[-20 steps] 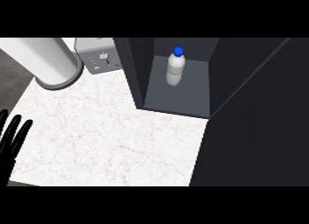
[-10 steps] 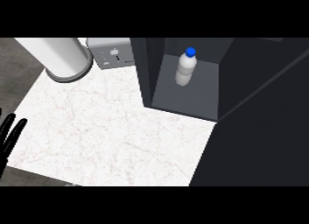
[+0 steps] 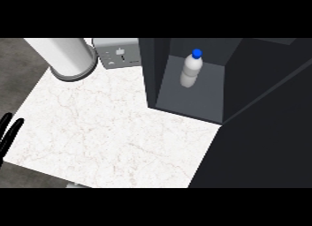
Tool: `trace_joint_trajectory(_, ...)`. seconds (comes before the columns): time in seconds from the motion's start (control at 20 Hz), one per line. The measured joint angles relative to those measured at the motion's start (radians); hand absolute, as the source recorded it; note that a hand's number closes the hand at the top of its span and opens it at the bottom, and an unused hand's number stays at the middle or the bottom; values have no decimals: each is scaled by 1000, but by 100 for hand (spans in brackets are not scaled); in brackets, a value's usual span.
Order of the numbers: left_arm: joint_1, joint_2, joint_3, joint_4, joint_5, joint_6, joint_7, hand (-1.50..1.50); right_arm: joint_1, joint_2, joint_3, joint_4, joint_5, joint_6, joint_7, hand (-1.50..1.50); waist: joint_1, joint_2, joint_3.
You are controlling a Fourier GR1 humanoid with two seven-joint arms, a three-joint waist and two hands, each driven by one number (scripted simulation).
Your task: Pick up the bottled water, place it into the cabinet and close the cabinet
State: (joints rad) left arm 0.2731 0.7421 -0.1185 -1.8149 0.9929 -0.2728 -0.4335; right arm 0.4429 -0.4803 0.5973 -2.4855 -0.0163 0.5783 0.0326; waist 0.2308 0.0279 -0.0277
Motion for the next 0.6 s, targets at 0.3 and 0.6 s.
trace_joint_trajectory(0.3,-7,11,15,8,7,-14,1,-150,-53,-20,-10,1,-4,24,16,150,2,0,-3)
trace_joint_trajectory(0.6,-9,14,21,15,17,-24,5,-150,-72,-9,-10,6,-9,26,30,150,0,8,-4)
